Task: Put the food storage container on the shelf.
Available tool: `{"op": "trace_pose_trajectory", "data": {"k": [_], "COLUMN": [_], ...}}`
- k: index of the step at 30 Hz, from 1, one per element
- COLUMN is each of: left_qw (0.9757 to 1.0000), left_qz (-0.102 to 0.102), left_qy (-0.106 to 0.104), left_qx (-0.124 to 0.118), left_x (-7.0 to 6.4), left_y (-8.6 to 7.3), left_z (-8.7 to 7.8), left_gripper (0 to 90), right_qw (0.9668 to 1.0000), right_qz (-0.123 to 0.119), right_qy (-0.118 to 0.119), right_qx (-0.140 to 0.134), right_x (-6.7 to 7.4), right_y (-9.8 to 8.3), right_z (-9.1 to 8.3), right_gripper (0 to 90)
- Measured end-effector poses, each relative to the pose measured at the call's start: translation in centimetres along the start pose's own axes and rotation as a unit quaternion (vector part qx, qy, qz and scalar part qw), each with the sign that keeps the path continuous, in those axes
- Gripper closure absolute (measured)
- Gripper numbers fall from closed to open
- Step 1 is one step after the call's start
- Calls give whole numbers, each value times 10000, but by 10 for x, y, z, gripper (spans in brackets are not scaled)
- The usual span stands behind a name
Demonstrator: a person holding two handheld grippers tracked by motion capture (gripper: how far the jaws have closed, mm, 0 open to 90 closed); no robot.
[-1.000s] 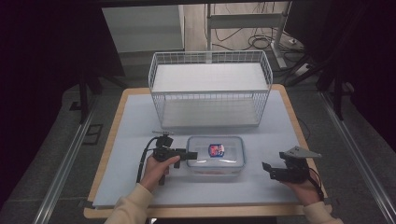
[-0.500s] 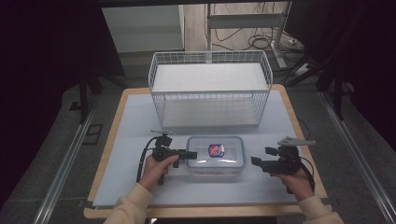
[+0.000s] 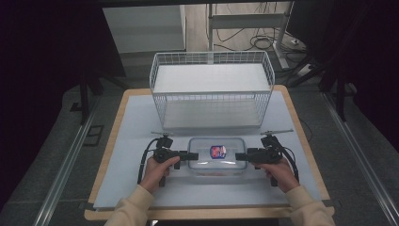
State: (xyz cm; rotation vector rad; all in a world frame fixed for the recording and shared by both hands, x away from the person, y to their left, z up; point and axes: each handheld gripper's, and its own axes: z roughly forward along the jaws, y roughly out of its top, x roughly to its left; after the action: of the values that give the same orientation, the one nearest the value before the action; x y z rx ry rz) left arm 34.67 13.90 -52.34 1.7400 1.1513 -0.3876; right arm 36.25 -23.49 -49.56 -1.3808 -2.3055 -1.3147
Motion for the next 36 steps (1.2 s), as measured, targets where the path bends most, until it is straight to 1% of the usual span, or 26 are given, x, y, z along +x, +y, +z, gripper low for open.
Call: {"op": "trace_pose_trajectory", "data": {"k": [2, 3, 6, 8, 9, 11, 12, 13, 14, 15, 16, 17, 19, 20, 21, 22, 23, 24, 25, 26, 27, 28, 29, 32, 33, 36], "left_qw": [10000, 10000, 10000, 10000, 10000, 10000, 10000, 9999, 9999, 9998, 9998, 9997, 9995, 9993, 9991, 9991, 9988, 9988, 9985, 9985, 9982, 9982, 9979, 9978, 9974, 9973], "left_qz": [-3, -5, -8, -22, -29, -2, -2, 68, 68, 126, 126, 166, 247, 279, 338, 338, 372, 372, 424, 424, 484, 484, 535, 544, 598, 609], "left_qy": [0, -1, -1, 6, 6, 37, 37, 65, 65, 96, 96, 116, 143, 147, 125, 125, 91, 91, 78, 78, 67, 67, 55, 27, 51, 78], "left_qx": [-3, -11, -16, -22, -31, -51, -51, -62, -62, -76, -76, -99, -161, -175, -239, -239, -301, -301, -327, -327, -354, -354, -366, -388, -390, -410], "left_x": [0, 0, 0, 0, 0, -3, -3, -4, -4, -7, -7, -8, -11, -13, -14, -14, -15, -15, -16, -16, -18, -18, -18, -18, -19, -21], "left_y": [0, 0, 0, 0, -1, -1, -1, -2, -2, -3, -3, -4, -6, -8, -10, -10, -12, -12, -14, -14, -16, -16, -17, -19, -20, -21], "left_z": [0, 0, 0, 0, 0, -1, -1, -2, -2, -3, -3, -4, -5, -7, -8, -8, -10, -10, -12, -12, -13, -13, -15, -16, -16, -16], "left_gripper": [331, 331, 331, 331, 331, 341, 344, 345, 348, 356, 363, 368, 373, 380, 399, 410, 420, 430, 439, 446, 450, 455, 460, 480, 480, 481], "right_qw": [10000, 9999, 9999, 9996, 9996, 9994, 9992, 9991, 9991, 9989, 9989, 9984, 9982, 9981, 9981, 9981, 9984, 9984, 9986, 9986, 9986, 9986, 9983, 9983, 9984, 9985], "right_qz": [17, 69, 87, 167, 197, 282, 333, 374, 374, 384, 384, 419, 421, 407, 345, 345, 246, 246, 153, 153, 92, 92, 52, -21, -57, -66], "right_qy": [17, 78, 100, 172, 159, 167, 199, 221, 221, 281, 281, 369, 400, 434, 470, 470, 472, 472, 455, 455, 472, 472, 509, 504, 480, 464], "right_qx": [9, 27, 80, 125, 116, 77, 31, 0, 0, -52, -52, -115, -147, -165, -208, -208, -213, -213, -222, -222, -241, -241, -266, -284, -280, -294], "right_x": [-1, -1, -1, -1, -1, -1, -2, -3, -3, -5, -5, -6, -6, -6, -5, -5, -3, -3, -1, -1, 1, 1, 1, 3, 4, 5], "right_y": [0, 0, 0, 0, 0, 0, 0, -1, -1, -2, -2, -4, -5, -6, -8, -8, -9, -9, -11, -11, -12, -12, -15, -17, -18, -19], "right_z": [1, 3, 5, 7, 7, 3, 2, 1, 1, -2, -2, -5, -6, -8, -10, -10, -13, -13, -15, -15, -17, -17, -20, -22, -22, -23], "right_gripper": [177, 183, 191, 192, 202, 268, 286, 302, 302, 333, 333, 367, 381, 392, 409, 409, 420, 420, 430, 430, 444, 444, 463, 468, 468, 470]}}
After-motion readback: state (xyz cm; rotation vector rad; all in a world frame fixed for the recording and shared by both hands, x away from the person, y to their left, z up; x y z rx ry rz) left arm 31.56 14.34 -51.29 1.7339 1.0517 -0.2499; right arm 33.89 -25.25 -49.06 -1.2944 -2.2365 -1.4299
